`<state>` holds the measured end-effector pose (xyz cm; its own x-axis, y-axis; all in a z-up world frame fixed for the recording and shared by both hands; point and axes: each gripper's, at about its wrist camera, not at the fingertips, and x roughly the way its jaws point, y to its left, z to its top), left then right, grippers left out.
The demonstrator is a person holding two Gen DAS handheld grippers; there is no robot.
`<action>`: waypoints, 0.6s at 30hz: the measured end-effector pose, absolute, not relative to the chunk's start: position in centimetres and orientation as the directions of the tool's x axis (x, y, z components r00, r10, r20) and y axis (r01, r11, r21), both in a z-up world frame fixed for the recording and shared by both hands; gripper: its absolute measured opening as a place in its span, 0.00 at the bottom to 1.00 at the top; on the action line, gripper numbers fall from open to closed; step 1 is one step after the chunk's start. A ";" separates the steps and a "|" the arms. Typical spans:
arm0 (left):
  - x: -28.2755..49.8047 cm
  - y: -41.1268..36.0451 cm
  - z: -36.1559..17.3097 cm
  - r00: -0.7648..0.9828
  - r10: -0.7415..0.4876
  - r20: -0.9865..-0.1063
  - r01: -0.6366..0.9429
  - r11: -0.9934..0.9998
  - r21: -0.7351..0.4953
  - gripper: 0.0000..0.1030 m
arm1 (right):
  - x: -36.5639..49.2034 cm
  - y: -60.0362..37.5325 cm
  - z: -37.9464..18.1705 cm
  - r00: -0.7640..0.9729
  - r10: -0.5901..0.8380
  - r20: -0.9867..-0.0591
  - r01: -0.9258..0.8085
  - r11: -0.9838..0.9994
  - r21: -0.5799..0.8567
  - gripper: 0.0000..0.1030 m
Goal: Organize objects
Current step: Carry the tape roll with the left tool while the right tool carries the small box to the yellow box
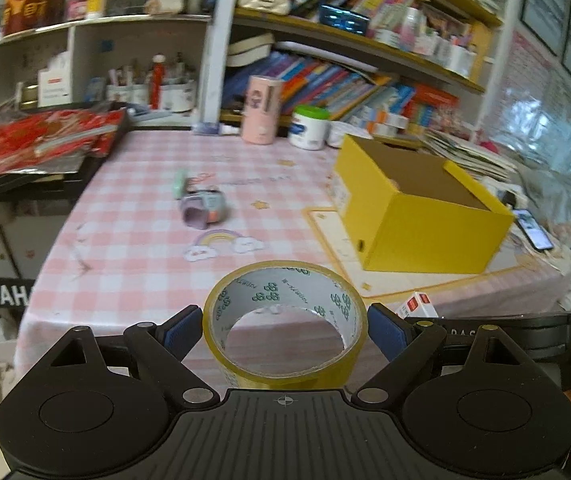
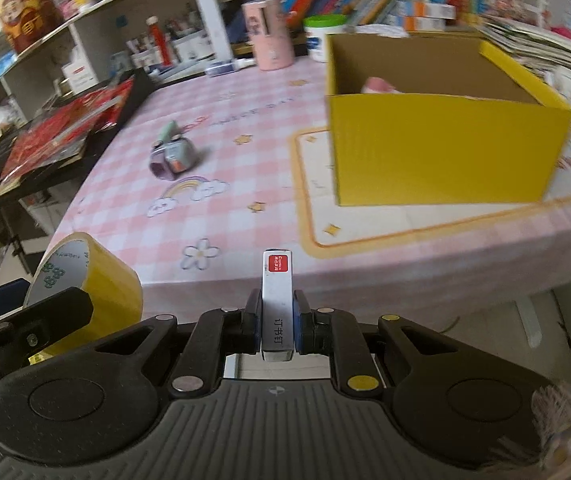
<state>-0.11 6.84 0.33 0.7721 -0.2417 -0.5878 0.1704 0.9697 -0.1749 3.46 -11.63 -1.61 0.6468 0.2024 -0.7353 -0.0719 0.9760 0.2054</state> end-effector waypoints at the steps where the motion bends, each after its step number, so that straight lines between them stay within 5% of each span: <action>1: -0.1 6.5 0.3 0.768 -0.254 -0.588 0.184 0.967 -0.177 0.87 | 3.0 -12.1 -1.6 0.648 0.193 -0.736 -0.060 0.977 0.204 0.13; 18: -0.8 1.4 0.3 0.715 -0.390 -0.581 0.348 0.918 -0.188 0.87 | -0.9 -17.9 -1.6 0.659 0.066 -0.749 0.128 0.972 0.199 0.13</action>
<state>-0.77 1.43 0.33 0.7148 -0.3896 -0.5807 0.3478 0.9185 -0.1882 -0.92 -17.85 -1.64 0.6589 0.0664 -0.7493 0.1280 0.9717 0.1987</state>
